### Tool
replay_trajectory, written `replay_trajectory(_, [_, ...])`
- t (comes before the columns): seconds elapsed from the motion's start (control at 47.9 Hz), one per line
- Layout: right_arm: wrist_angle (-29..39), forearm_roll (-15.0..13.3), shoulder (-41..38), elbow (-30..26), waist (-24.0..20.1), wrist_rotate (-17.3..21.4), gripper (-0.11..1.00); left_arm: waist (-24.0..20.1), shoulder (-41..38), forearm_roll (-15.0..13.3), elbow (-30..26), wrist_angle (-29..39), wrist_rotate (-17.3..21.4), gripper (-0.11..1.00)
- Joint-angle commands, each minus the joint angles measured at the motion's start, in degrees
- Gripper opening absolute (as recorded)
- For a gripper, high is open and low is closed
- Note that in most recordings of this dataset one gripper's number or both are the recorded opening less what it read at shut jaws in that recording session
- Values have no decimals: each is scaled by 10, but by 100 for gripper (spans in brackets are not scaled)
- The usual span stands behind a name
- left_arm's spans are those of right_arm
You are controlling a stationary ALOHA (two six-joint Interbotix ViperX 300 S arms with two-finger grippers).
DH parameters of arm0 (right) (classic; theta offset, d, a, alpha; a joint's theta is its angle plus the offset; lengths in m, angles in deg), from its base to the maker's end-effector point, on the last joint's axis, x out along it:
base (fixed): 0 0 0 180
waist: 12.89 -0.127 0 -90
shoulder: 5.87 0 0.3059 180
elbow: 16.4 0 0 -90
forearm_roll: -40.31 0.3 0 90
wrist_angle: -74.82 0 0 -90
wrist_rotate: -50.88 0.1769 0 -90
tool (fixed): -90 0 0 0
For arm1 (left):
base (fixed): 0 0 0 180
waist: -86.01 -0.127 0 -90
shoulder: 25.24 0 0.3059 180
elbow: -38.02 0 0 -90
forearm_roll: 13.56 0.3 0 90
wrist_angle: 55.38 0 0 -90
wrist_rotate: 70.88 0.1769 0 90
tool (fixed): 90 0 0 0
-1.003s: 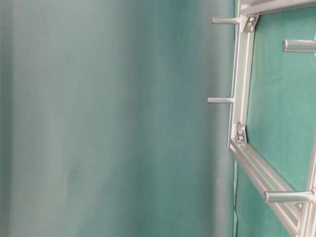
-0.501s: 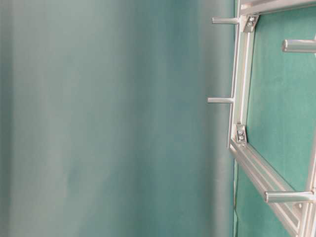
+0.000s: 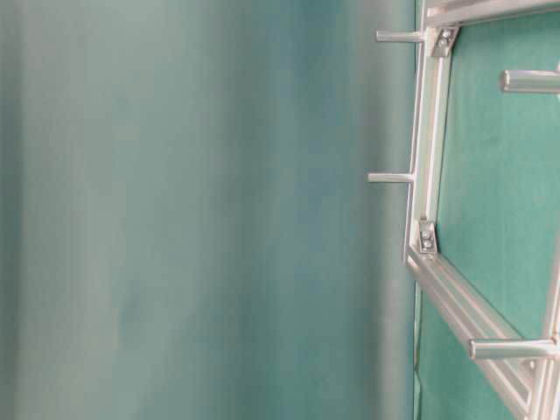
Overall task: Find the location of the shaft and insert the gear.
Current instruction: 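Move the right gripper toward the blue gear lying on the table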
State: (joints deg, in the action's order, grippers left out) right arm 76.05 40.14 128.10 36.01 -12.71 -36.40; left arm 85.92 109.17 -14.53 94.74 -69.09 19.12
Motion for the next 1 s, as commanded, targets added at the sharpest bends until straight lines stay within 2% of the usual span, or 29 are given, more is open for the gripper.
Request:
replay_trajectory(0.0, [4, 1, -3, -17, 1, 1, 92, -1, -4, -1, -17, -1, 0, 1])
replay_trajectory(0.23, [52, 1, -4, -25, 1, 3, 92, -1, -4, -1, -17, 4, 0, 1])
replay_trajectory(0.647, [250, 4, -4, -42, 1, 41, 92, -1, -4, -1, -18, 4, 0, 1])
replay_trajectory(0.982, [359, 4, -10, -41, -1, 71, 92, -1, -4, -1, -18, 4, 3, 1])
